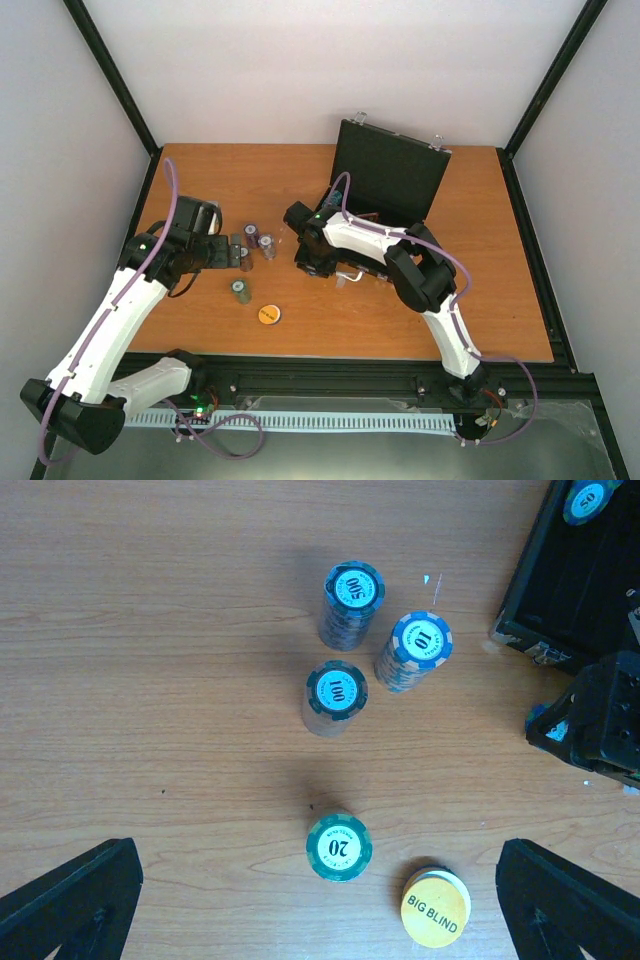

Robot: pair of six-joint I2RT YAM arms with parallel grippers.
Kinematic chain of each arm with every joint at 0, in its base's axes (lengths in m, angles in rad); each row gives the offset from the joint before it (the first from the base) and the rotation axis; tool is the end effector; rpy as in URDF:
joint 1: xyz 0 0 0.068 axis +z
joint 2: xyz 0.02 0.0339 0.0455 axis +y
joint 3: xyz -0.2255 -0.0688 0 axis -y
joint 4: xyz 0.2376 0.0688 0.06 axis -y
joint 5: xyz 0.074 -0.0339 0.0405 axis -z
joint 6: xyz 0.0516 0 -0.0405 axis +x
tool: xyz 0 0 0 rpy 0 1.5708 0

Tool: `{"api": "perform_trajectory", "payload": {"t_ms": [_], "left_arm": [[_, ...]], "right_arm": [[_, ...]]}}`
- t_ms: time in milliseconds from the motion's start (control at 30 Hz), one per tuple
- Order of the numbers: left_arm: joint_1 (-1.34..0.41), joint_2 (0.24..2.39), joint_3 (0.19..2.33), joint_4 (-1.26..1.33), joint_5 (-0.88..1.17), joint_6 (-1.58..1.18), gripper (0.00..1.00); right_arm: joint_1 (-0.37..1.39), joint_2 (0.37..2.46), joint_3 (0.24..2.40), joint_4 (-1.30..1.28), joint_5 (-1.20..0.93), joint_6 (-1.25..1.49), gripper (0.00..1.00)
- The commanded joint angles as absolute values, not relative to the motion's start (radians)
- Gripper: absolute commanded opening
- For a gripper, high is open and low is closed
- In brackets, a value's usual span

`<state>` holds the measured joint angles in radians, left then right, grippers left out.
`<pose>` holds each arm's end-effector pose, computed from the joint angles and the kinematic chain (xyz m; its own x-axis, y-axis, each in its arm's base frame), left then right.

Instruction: Pack up texas hold em set

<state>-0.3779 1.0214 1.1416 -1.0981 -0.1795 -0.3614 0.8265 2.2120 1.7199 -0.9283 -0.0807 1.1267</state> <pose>0.1899 -0.0655 0.2904 -0.8166 -0.0501 -0.5750 -0.0197 0.9981 -0.0591 0.2757 0.3055 0.1108 -0.9572 0.2893 0.0076 0.2863 0.9430 0.1695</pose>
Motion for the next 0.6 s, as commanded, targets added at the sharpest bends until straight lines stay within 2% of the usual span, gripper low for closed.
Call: {"api": "perform_trajectory", "payload": {"t_ms": [0, 67, 300, 400, 567], "left_arm": [[-0.375, 1.018, 1.152, -1.089, -0.186, -0.339, 1.00], [-0.376, 1.016, 1.151, -1.088, -0.187, -0.341, 1.00], [-0.377, 1.008, 1.147, -1.094, -0.185, -0.343, 1.00], [-0.375, 1.003, 1.146, -1.095, -0.188, -0.342, 1.00], [-0.376, 1.000, 1.147, -1.097, -0.190, -0.341, 1.00]], "right_arm": [[0.830, 2.261, 1.692, -0.928, -0.109, 1.137, 0.37], [0.831, 2.261, 1.691, -0.928, -0.112, 1.134, 0.29], [0.840, 2.254, 1.714, -0.928, -0.094, 1.104, 0.19], [0.846, 2.257, 1.744, -0.939, -0.090, 1.059, 0.16], [0.859, 2.247, 1.800, -0.973, -0.074, 0.960, 0.17]]}}
